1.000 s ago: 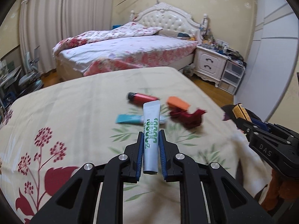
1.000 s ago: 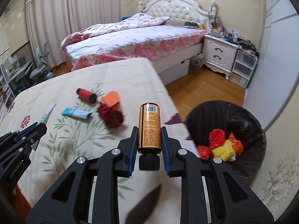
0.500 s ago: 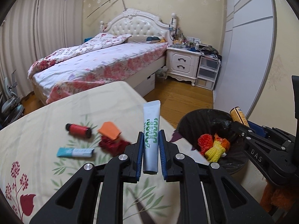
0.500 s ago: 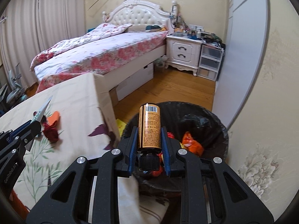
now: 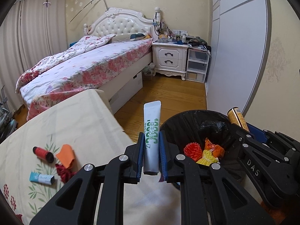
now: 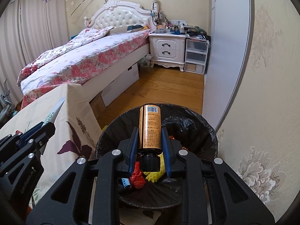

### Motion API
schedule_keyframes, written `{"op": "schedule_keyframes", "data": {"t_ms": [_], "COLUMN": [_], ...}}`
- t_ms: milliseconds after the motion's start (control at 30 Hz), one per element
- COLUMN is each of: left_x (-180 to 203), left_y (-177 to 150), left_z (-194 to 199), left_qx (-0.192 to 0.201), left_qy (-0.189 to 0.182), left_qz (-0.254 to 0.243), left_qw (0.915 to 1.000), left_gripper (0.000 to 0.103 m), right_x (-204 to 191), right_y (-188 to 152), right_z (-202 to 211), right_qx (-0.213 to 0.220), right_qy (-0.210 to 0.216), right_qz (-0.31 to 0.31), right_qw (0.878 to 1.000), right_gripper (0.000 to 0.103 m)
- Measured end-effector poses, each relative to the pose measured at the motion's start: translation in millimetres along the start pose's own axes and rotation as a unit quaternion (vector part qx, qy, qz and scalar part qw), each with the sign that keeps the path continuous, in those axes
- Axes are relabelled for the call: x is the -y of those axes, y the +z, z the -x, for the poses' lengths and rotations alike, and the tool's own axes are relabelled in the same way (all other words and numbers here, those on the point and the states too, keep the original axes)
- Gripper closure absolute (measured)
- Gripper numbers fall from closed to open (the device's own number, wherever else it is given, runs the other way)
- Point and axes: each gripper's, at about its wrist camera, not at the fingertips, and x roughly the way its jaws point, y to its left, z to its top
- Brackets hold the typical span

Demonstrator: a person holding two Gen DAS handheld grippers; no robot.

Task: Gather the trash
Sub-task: 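Open the left tool over the bin while the right tool releases the gold can, then move both open tools back to the items on the table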

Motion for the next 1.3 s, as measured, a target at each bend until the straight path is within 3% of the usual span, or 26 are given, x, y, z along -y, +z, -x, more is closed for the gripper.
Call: {"op": "schedule_keyframes", "data": {"t_ms": [500, 567, 633, 700, 767, 800, 833, 1000, 1300], "left_x": [23.7, 24.8, 24.9, 23.9, 23.2, 22.0, 20.7, 14.7, -7.2], "left_y": [13.0, 12.5, 12.0, 11.1, 10.1, 9.8, 9.7, 9.8, 6.4], "left_z": [-42.9, -46.3, -49.1, -49.2, -48.8, -48.8, -48.6, -43.3, -31.1], "left_qx": [-0.027, -0.03, -0.035, -0.032, -0.031, -0.032, -0.033, -0.029, -0.033], "left_qy": [-0.006, -0.004, -0.005, 0.001, 0.005, 0.005, 0.005, 0.012, 0.028], "left_qz": [-0.025, -0.026, -0.025, -0.022, -0.019, -0.018, -0.014, -0.002, 0.023], "left_qw": [0.9993, 0.9992, 0.999, 0.9993, 0.9993, 0.9993, 0.9994, 0.9995, 0.9988], "left_gripper": [0.086, 0.082, 0.07, 0.05, 0.046, 0.043, 0.042, 0.033, 0.031], "right_x": [15.5, 16.5, 17.0, 16.1, 17.1, 17.3, 17.5, 16.2, 11.0], "right_y": [2.5, 2.4, 1.9, 2.5, 2.9, 3.1, 3.5, 3.9, 3.2], "right_z": [-29.0, -31.7, -33.8, -34.9, -35.3, -34.9, -34.6, -33.5, -25.5], "right_qx": [-0.013, -0.016, -0.018, -0.017, -0.017, -0.017, -0.015, -0.013, -0.008], "right_qy": [-0.02, -0.02, -0.019, -0.022, -0.025, -0.026, -0.028, -0.032, -0.029], "right_qz": [-0.025, -0.025, -0.027, -0.029, -0.03, -0.031, -0.032, -0.03, -0.021], "right_qw": [0.999, 0.999, 0.999, 0.999, 0.999, 0.999, 0.999, 0.999, 0.999], "right_gripper": [0.08, 0.08, 0.079, 0.078, 0.076, 0.071, 0.066, 0.063, 0.054]}}
